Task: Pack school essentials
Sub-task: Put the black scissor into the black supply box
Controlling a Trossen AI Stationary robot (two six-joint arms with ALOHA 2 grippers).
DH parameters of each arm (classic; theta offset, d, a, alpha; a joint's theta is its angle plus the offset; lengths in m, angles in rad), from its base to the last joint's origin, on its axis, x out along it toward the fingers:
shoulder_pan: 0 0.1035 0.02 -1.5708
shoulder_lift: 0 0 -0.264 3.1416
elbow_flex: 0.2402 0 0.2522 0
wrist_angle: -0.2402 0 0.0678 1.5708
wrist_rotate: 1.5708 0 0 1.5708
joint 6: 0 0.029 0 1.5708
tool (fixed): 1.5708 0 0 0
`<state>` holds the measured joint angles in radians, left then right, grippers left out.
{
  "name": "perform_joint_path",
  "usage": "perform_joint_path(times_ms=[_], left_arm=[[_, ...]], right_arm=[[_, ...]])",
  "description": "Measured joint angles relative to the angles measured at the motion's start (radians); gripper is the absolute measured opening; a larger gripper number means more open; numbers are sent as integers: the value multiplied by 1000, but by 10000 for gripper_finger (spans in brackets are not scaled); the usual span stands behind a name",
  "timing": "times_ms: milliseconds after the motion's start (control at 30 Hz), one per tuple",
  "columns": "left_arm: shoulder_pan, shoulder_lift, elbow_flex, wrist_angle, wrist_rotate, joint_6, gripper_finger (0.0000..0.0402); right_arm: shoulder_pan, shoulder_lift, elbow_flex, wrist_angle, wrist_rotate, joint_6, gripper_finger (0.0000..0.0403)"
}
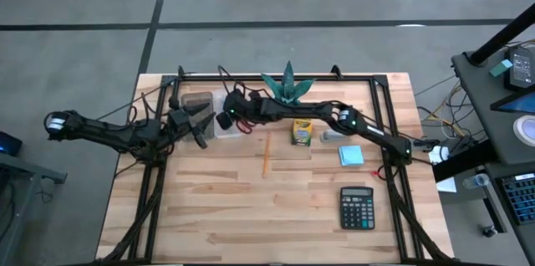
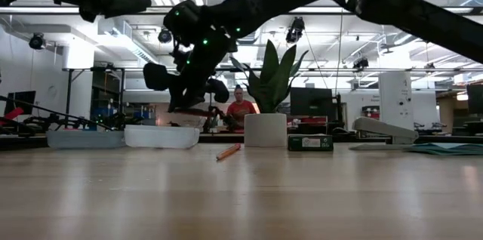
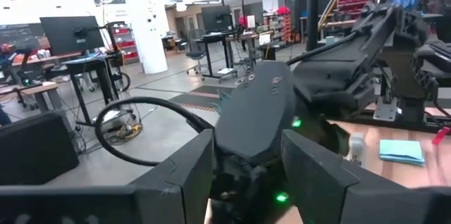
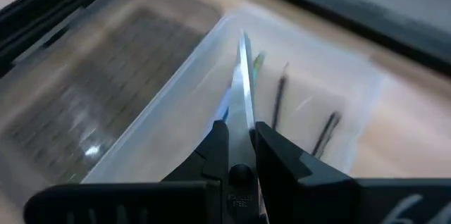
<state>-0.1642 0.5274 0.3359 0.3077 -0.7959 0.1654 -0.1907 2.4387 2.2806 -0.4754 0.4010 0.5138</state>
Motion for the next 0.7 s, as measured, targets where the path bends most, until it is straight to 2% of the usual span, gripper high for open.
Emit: perform_joint_path(times_ms=[133,533,700], left_arm=[[-1,0,0,5,0,3,151],[0,2,-1,7,0,7,151],[0,2,-1,6,-1,8,151]], right_arm=[[-4,27,48,34,50,-14,43],[-4,84,43,281,113,-9,43],[-6,101,42,279,116,-8,43]])
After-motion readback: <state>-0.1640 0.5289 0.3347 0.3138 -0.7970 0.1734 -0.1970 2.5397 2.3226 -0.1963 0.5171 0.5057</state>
